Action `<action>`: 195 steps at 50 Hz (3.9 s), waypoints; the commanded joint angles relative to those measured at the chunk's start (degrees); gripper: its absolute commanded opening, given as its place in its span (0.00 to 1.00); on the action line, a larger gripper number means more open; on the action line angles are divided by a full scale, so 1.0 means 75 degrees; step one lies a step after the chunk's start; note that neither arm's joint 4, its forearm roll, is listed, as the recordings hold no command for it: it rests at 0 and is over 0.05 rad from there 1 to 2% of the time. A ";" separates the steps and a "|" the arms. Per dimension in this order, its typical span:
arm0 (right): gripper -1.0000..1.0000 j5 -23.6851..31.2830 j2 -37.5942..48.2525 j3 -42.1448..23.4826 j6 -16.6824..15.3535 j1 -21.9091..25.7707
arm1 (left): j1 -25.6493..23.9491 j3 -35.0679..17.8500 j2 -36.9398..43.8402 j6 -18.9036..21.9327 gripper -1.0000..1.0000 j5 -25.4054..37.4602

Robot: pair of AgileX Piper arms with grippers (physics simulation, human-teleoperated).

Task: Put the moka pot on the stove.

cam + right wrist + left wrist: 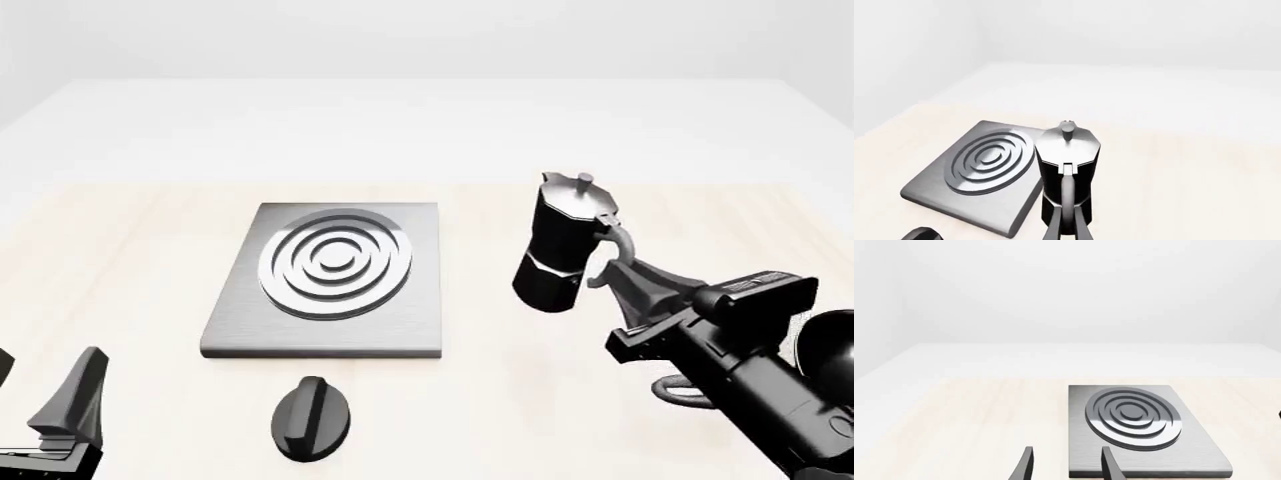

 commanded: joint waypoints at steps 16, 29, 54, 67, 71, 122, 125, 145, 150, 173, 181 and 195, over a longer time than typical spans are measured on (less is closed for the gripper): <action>0.00 -0.0415 0.1069 -0.1513 -0.0069 0.0419 | 0.0000 0.0000 0.0000 0.0000 1.00 0.0000; 0.00 -0.0570 0.1871 -0.2294 -0.0074 0.0591 | 0.0000 0.0000 0.0000 0.0000 1.00 0.0000; 0.00 -0.0669 0.3445 -0.3895 -0.0076 0.1067 | 0.0000 0.0000 0.0000 0.0000 1.00 0.0000; 0.00 -0.0770 0.4012 -0.4362 -0.0002 0.1209 | 0.0000 0.0000 0.0000 0.0000 1.00 0.0000; 0.00 -0.0862 0.4116 -0.4470 -0.0029 0.1273 | 0.0000 0.0000 0.0000 0.0000 1.00 0.0000; 0.00 -0.1370 0.5956 -0.5842 0.0137 0.1811 | 0.0000 0.0000 0.0000 0.0000 1.00 0.0000; 0.00 -0.1353 0.6033 -0.5923 0.0139 0.1846 | 0.0000 0.0000 0.0000 0.0000 1.00 0.0000; 0.00 -0.1346 0.6636 -0.6418 0.0252 0.2049 | 0.0000 0.0000 0.0000 0.0000 1.00 0.0000; 0.00 -0.1375 0.6845 -0.6566 0.0321 0.2096 | 0.0000 0.0000 0.0000 0.0000 1.00 0.0000; 0.00 -0.1324 0.7496 -0.7162 0.0456 0.2241 | 0.0000 0.0000 0.0000 0.0000 1.00 0.0000; 0.00 -0.1345 0.7640 -0.7262 0.0500 0.2281 | 0.0000 0.0000 0.0000 0.0000 1.00 0.0000; 0.00 -0.1363 0.7940 -0.7460 0.0588 0.2289 | 0.0000 0.0000 0.0000 0.0000 1.00 0.0000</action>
